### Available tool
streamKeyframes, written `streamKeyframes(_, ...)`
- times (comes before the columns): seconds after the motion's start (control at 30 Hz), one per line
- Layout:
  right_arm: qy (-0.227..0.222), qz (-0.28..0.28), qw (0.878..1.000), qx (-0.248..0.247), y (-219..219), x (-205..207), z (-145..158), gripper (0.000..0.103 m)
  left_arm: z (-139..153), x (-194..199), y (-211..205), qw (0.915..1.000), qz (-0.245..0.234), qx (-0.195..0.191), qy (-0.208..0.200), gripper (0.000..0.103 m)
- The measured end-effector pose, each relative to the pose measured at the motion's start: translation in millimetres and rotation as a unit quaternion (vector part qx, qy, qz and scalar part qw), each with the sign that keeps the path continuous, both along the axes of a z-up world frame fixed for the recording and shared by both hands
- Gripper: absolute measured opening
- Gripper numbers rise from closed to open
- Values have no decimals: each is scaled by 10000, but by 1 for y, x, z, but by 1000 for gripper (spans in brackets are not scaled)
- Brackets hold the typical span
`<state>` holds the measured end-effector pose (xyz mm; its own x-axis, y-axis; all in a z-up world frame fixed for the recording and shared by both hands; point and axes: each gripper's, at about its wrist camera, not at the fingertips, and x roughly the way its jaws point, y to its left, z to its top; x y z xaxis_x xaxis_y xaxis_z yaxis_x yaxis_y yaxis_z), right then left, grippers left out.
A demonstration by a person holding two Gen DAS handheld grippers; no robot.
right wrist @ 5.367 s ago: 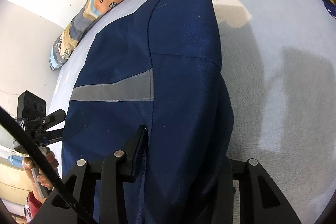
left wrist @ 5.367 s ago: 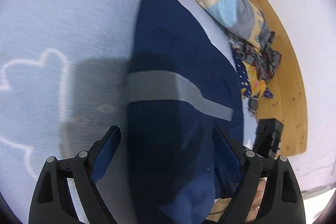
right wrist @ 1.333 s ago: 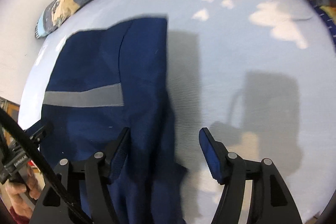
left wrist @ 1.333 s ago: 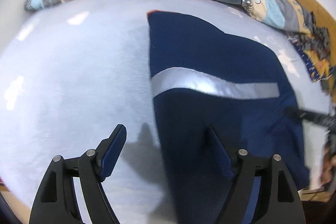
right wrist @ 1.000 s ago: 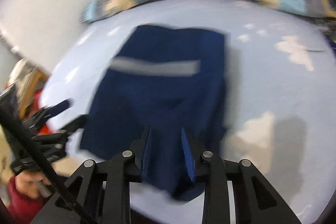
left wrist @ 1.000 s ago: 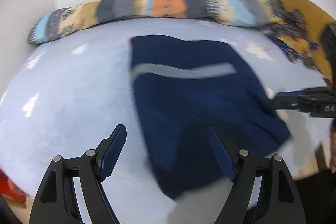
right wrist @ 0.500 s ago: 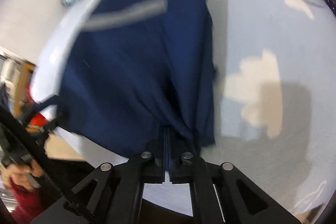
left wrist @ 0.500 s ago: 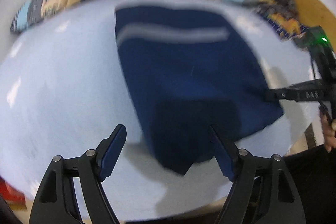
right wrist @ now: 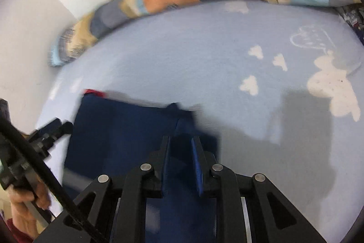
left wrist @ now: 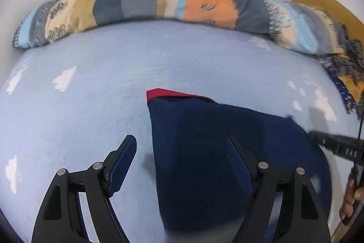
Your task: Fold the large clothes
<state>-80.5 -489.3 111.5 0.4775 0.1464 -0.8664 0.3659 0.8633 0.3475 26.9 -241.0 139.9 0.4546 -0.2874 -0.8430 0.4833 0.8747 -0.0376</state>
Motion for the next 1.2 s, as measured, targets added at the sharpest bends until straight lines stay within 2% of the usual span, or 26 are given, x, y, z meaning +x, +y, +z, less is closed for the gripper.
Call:
streamKeyframes(0.07, 350, -159, 9991, 203, -10, 6, -26, 20, -28, 21, -6, 9994, 98, 310, 154, 82)
streamKeyframes(0.1, 548, -225, 9982, 112, -13, 9, -39, 16, -45, 29, -5, 9987, 90, 256, 421, 82)
streamKeyframes(0.13, 606, -292, 9976, 161, -19, 9, -49, 14, -51, 33, -3, 9985, 136, 162, 513, 83)
streamKeyframes(0.17, 412, -415, 9973, 442, -28, 5, -50, 14, -52, 34, -1, 9984, 176, 101, 519, 85)
streamKeyframes(0.2, 398, -398, 9971, 520, -31, 5, -46, 14, -50, 35, 2, 9984, 212, 9, 527, 85)
streamKeyframes(0.3, 251, -330, 9991, 79, -29, -2, -15, 14, -34, 27, 19, 9985, 351, -175, 387, 85)
streamKeyframes(0.37, 28, -268, 9996, -38, -23, -14, 14, 14, -16, 9, 33, 9986, 328, -349, 244, 84)
streamKeyframes(0.5, -241, 142, 9995, -114, 5, -51, 49, 16, 11, -35, 50, 9991, 151, -378, -91, 84)
streamKeyframes(0.6, -355, 494, 9980, -147, 41, -94, 59, 21, 25, -80, 61, 9992, -18, -284, -281, 84)
streamKeyframes(0.73, -401, 787, 9960, -163, 78, -155, 60, 21, 32, -138, 69, 9981, -247, -42, -560, 84)
streamKeyframes(0.83, -439, 1011, 9939, -46, 97, -190, 54, 21, 33, -183, 72, 9972, -405, 17, -632, 84)
streamKeyframes(0.97, -145, 1173, 9929, 146, 107, -222, 27, 21, 26, -224, 73, 9965, -491, -9, -669, 84)
streamKeyframes(1.07, 305, 1001, 9945, 63, 100, -224, 0, 21, 3, -239, 70, 9978, -462, 85, -463, 84)
streamKeyframes(1.13, 398, 798, 9957, 264, 90, -224, -11, 20, -15, -238, 69, 9984, -367, 224, -381, 84)
streamKeyframes(1.2, 454, 687, 9958, 398, 85, -223, -17, 19, -26, -235, 71, 9990, -256, 144, -327, 84)
